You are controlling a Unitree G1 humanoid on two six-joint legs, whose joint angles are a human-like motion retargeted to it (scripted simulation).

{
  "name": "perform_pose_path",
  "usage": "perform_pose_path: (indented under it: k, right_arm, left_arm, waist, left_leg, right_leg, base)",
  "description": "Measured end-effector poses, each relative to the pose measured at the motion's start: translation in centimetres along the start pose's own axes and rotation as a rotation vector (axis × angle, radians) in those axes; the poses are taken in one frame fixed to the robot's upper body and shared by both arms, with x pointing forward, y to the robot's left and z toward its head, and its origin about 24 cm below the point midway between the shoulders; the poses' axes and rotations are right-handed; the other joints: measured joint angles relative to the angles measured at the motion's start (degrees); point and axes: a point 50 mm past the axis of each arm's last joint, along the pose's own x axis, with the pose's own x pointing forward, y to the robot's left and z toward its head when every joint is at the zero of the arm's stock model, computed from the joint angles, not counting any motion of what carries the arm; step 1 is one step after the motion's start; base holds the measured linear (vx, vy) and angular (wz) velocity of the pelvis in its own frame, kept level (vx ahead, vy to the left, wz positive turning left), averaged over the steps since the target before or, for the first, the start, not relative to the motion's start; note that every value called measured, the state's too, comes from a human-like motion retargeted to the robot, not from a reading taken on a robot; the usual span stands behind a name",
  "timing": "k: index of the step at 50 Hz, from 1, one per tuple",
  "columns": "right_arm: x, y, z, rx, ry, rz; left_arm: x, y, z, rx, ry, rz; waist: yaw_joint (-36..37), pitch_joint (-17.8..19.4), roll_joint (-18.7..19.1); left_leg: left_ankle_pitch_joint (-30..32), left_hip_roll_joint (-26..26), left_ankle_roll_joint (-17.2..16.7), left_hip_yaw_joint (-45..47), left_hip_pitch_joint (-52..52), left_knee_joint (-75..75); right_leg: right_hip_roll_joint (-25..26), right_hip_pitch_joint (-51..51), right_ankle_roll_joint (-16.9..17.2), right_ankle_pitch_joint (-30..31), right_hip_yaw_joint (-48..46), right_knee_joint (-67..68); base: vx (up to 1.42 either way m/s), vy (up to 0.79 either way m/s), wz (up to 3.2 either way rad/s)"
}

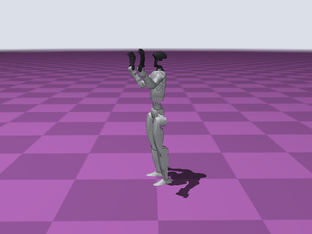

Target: Upper body actions

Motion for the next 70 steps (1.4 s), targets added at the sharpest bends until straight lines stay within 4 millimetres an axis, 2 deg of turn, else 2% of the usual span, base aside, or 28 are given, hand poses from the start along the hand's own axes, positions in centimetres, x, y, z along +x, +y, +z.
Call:
perform_pose_path:
  k: [5,9,12,14,17,21,25,28,32,36,40,41,42,43,45,46,48,50,52,55,57,60,61,62,63,66,70]
  right_arm:
    - [0.9,1.3,5.1,0.012,-0.350,0.082]
    - [0.5,2.3,8.8,0.056,-0.601,0.163]
    - [0.2,2.6,10.2,0.037,-0.713,0.185]
    - [0.0,2.6,10.3,0.013,-0.724,0.182]
    - [-0.4,2.3,9.5,0.013,-0.665,0.180]
    - [-1.3,1.7,6.7,0.043,-0.492,0.230]
    - [-3.8,0.9,2.1,0.004,-0.242,0.341]
    - [-6.7,0.0,-1.5,-0.076,-0.068,0.463]
    - [-13.1,-1.2,-6.0,-0.226,0.172,0.750]
    - [-21.6,-3.2,-8.9,-0.322,0.440,1.063]
    - [-30.3,-6.3,-9.3,-0.392,0.693,1.317]
    - [-32.0,-7.1,-9.2,-0.414,0.738,1.364]
    - [-33.9,-8.1,-8.9,-0.441,0.794,1.424]
    - [-36.4,-9.7,-8.4,-0.478,0.873,1.513]
    - [-40.2,-12.8,-7.1,-0.547,1.018,1.662]
    - [-41.6,-14.5,-6.5,-0.589,1.101,1.730]
    - [-44.0,-18.0,-5.0,-0.669,1.265,1.878]
    - [-45.8,-21.4,-2.9,-0.759,1.421,2.021]
    - [-46.9,-24.4,-0.6,-0.846,1.562,2.123]
    - [-47.6,-27.8,2.6,-0.897,1.765,2.206]
    - [-48.0,-29.4,4.6,-0.884,1.917,2.203]
    - [-48.6,-30.3,7.1,-0.764,2.134,2.157]
    - [-48.9,-30.2,7.6,0.695,-2.186,-2.134]
    - [-49.0,-30.1,8.0,0.622,-2.215,-2.091]
    - [-49.1,-30.1,8.2,0.555,-2.237,-2.044]
    - [-49.2,-30.0,8.4,0.468,-2.283,-1.944]
    - [-49.0,-29.5,7.4,0.518,-2.269,-1.989]
  left_arm:
    - [0.8,-0.8,3.3,0.065,-0.242,-0.098]
    - [0.8,-1.7,6.2,0.120,-0.459,-0.184]
    - [0.3,-2.4,8.0,0.150,-0.587,-0.233]
    - [0.0,-2.7,8.5,0.169,-0.633,-0.260]
    - [-0.4,-2.7,8.6,0.189,-0.640,-0.266]
    - [-0.8,-1.8,6.8,0.178,-0.528,-0.267]
    - [-2.0,-0.6,3.0,0.165,-0.285,-0.300]
    - [-3.8,0.3,-0.7,0.166,-0.070,-0.332]
    - [-8.1,1.9,-5.4,0.162,0.219,-0.403]
    - [-14.0,4.9,-9.2,0.209,0.509,-0.516]
    - [-21.9,8.8,-11.4,0.300,0.822,-0.615]
    - [-23.8,9.5,-11.7,0.314,0.903,-0.628]
    - [-26.3,10.2,-11.9,0.327,1.016,-0.641]
    - [-30.2,10.9,-11.8,0.335,1.193,-0.657]
    - [-36.8,11.5,-10.6,0.302,1.501,-0.723]
    - [-39.3,12.0,-9.7,0.274,1.625,-0.791]
    - [-43.6,13.5,-7.7,0.253,1.861,-0.926]
    - [-47.0,15.6,-5.2,0.320,2.064,-1.055]
    - [-49.0,17.7,-3.1,0.427,2.171,-1.184]
    - [-50.7,20.8,-0.5,0.593,2.246,-1.377]
    - [-51.5,22.8,1.5,0.736,2.305,-1.441]
    - [-52.8,24.7,5.0,0.840,2.472,-1.446]
    - [-53.1,25.1,6.1,0.832,2.542,-1.454]
    - [-53.3,25.6,7.0,0.822,2.609,-1.466]
    - [-53.5,25.9,7.8,-0.802,-2.637,1.471]
    - [-53.8,26.7,9.0,-0.780,-2.545,1.507]
    - [-53.8,27.0,8.8,-0.862,-2.432,1.685]
  waist:
    - [-0.07,0.02,0.23]
    - [-0.10,0.03,0.16]
    - [-0.07,0.41,-0.01]
    - [-0.03,0.73,-0.13]
    - [0.04,1.40,-0.39]
    - [0.06,2.37,-0.92]
    - [-0.12,3.74,-1.56]
    - [-0.02,4.95,-1.71]
    - [0.03,6.63,-1.92]
    - [-0.08,8.30,-1.78]
    - [-0.49,10.05,-1.40]
    - [-0.49,10.37,-1.27]
    - [-0.45,10.76,-1.16]
    - [-0.33,11.27,-1.06]
    - [0.13,12.24,-0.91]
    - [0.42,12.66,-0.87]
    - [0.98,13.33,-0.78]
    - [1.36,13.53,-0.84]
    - [1.49,13.45,-0.88]
    - [1.76,13.15,-1.06]
    - [1.92,12.87,-1.42]
    - [1.57,12.57,-2.03]
    - [1.50,12.65,-2.12]
    - [1.84,12.72,-2.19]
    - [2.96,12.75,-2.21]
    - [2.09,12.76,-2.34]
    - [1.32,12.53,-2.86]
  left_leg:
    - [-0.06,0.12,-0.02,0.34,0.00,0.06]
    - [-0.08,0.13,-0.01,0.32,0.06,0.10]
    - [-0.05,0.12,0.02,0.17,0.23,0.13]
    - [0.01,0.12,0.05,0.02,0.33,0.11]
    - [0.09,0.15,0.10,-0.17,0.44,0.12]
    - [0.18,0.18,0.11,-0.26,0.61,0.17]
    - [0.29,0.11,0.12,-0.37,0.92,0.17]
    - [0.35,0.19,0.15,-0.29,1.24,0.17]
    - [0.40,0.29,0.14,0.00,1.72,0.22]
    - [0.47,0.47,0.07,0.52,2.23,0.19]
    - [0.54,0.69,0.00,1.17,2.69,0.11]
    - [0.56,0.75,-0.02,1.27,2.81,0.09]
    - [0.57,0.81,-0.03,1.37,2.94,0.08]
    - [0.59,0.88,-0.04,1.48,3.12,0.08]
    - [0.64,0.95,-0.04,1.58,3.45,0.08]
    - [0.68,0.95,-0.03,1.56,3.51,0.06]
    - [0.76,0.94,-0.01,1.49,3.56,0.06]
    - [0.84,0.86,-0.01,1.28,3.42,0.08]
    - [0.92,0.75,-0.04,1.00,3.06,0.13]
    - [1.03,0.55,-0.06,0.57,2.53,0.20]
    - [1.09,0.34,-0.08,0.32,2.23,0.25]
    - [1.17,0.04,-0.09,-0.02,1.92,0.24]
    - [1.15,0.02,-0.08,0.09,1.91,0.23]
    - [1.06,0.09,-0.10,0.62,1.96,0.22]
    - [0.83,0.38,-0.17,2.02,2.12,0.20]
    - [0.81,0.34,-0.14,1.92,2.08,0.16]
    - [0.93,0.61,-0.78,1.61,1.42,0.64]
  right_leg:
    - [0.09,-0.15,-0.04,0.10,0.31,0.00]
    - [0.10,-0.09,-0.06,0.09,0.31,0.03]
    - [0.11,0.14,-0.08,0.07,0.16,0.07]
    - [0.14,0.28,-0.08,0.06,0.05,0.10]
    - [0.22,0.48,-0.10,0.08,-0.05,0.12]
    - [0.27,0.71,-0.13,0.18,-0.08,0.10]
    - [0.24,1.04,-0.20,0.28,-0.18,0.11]
    - [0.34,1.30,-0.25,0.36,-0.09,0.14]
    - [0.43,1.65,-0.36,0.55,0.12,0.15]
    - [0.58,1.85,-0.50,0.87,0.66,0.10]
    - [0.76,1.90,-0.63,1.21,1.35,0.08]
    - [0.81,1.95,-0.65,1.28,1.45,0.06]
    - [0.85,2.02,-0.66,1.36,1.56,0.05]
    - [0.89,2.12,-0.68,1.45,1.68,0.04]
    - [0.94,2.38,-0.70,1.57,1.80,0.04]
    - [0.94,2.44,-0.69,1.59,1.78,0.05]
    - [0.92,2.54,-0.68,1.63,1.72,0.05]
    - [0.81,2.56,-0.66,1.64,1.52,0.00]
    - [0.67,2.43,-0.61,1.65,1.26,-0.08]
    - [0.40,2.25,-0.53,1.63,0.86,-0.18]
    - [0.18,2.16,-0.50,1.58,0.62,-0.22]
    - [-0.12,2.00,-0.49,1.49,0.28,-0.20]
    - [-0.13,1.86,-0.53,1.50,0.39,-0.13]
    - [-0.08,1.68,-0.54,1.45,0.93,0.00]
    - [0.08,1.40,-0.49,1.32,2.36,0.24]
    - [-0.09,1.10,-0.41,1.52,2.29,0.30]
    - [-0.66,1.01,-0.28,1.64,2.12,0.16]
  base:
    - [0.00,0.00,0.00]
    - [0.00,0.00,0.00]
    - [0.00,0.00,0.00]
    - [0.00,0.00,0.00]
    - [0.00,0.00,0.00]
    - [0.00,0.00,0.00]
    - [0.00,0.00,0.00]
    - [0.00,0.00,0.00]
    - [0.00,0.00,0.00]
    - [0.00,0.00,0.00]
    - [-0.04,0.00,-0.11]
    - [0.00,0.00,0.00]
    - [0.00,0.00,0.00]
    - [-0.07,0.02,-0.08]
    - [-0.08,0.01,-0.05]
    - [-0.07,-0.01,0.00]
    - [-0.03,0.00,0.01]
    - [0.00,0.00,0.00]
    - [0.00,0.00,0.00]
    - [0.02,-0.01,0.04]
    - [0.07,-0.05,0.13]
    - [0.02,-0.02,0.04]
    - [0.00,0.00,0.00]
    - [0.00,-0.02,-0.60]
    - [0.01,-0.01,-0.67]
    - [0.00,0.00,-0.15]
    - [0.00,0.00,0.00]
